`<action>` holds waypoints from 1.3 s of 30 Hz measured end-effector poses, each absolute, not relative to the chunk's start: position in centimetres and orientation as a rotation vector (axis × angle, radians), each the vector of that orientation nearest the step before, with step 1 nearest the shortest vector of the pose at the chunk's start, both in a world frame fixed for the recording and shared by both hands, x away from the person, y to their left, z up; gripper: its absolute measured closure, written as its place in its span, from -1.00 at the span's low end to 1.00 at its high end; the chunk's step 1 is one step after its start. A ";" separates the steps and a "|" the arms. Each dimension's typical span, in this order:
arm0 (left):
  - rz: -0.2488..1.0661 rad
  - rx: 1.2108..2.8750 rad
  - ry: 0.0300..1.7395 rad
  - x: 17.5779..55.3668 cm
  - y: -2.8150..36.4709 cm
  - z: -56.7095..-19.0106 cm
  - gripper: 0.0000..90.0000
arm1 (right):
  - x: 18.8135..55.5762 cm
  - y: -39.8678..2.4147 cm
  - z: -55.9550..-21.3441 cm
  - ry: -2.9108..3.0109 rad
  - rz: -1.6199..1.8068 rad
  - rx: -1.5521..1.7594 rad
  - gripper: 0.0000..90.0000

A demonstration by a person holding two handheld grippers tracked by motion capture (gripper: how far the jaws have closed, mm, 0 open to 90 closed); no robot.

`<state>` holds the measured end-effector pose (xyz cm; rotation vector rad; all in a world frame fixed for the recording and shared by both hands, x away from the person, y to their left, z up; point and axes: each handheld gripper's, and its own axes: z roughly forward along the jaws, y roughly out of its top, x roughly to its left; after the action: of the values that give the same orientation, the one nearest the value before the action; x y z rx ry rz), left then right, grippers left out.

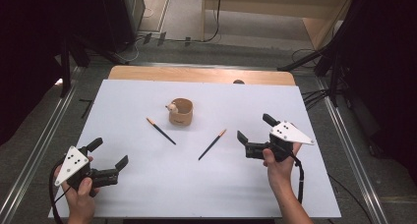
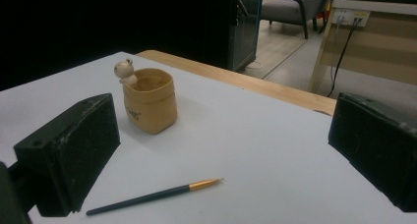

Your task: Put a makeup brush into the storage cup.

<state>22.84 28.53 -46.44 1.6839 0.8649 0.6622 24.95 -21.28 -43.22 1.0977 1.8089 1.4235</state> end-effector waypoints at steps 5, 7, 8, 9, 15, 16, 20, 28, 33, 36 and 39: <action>0.668 1.689 0.856 22.8 28.5 -46.5 -1.00 | 26.1 -19.9 -42.7 1.833 1.418 1.088 -1.00; 0.670 1.689 0.854 22.8 28.7 -46.5 -1.00 | 26.6 -19.5 -42.5 1.837 1.416 1.088 -1.00; 0.670 1.689 0.854 22.8 28.7 -46.5 -1.00 | 26.6 -19.5 -42.5 1.837 1.416 1.088 -1.00; 0.668 1.685 0.858 22.8 28.7 -46.6 -1.00 | 27.0 -19.1 -42.4 1.841 1.416 1.084 -1.00; 0.670 1.685 0.854 22.7 28.7 -46.5 -1.00 | 28.2 -18.1 -42.0 1.855 1.406 1.081 -1.00; 0.670 1.685 0.854 22.7 28.8 -46.5 -1.00 | 28.5 -17.9 -42.0 1.857 1.402 1.082 -1.00; 0.671 1.682 0.855 22.7 28.8 -46.5 -1.00 | 29.4 -17.3 -41.7 1.862 1.401 1.085 -1.00; 0.678 1.685 0.844 22.6 28.9 -46.5 -1.00 | 30.8 -16.2 -41.5 1.880 1.367 1.074 -1.00; 0.678 1.686 0.843 22.6 28.8 -46.5 -1.00 | 31.9 -15.8 -41.5 1.901 1.349 1.095 -1.00; 0.678 1.693 0.839 22.7 28.7 -46.5 -1.00 | 32.5 -15.5 -41.4 1.923 1.338 1.095 -1.00; 0.675 1.693 0.839 22.7 28.7 -46.6 -1.00 | 33.0 -15.0 -41.3 1.940 1.321 1.096 -1.00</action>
<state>22.67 28.72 -46.56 1.6933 0.8390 0.6749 32.97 -15.03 -41.28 1.0962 1.9402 1.3206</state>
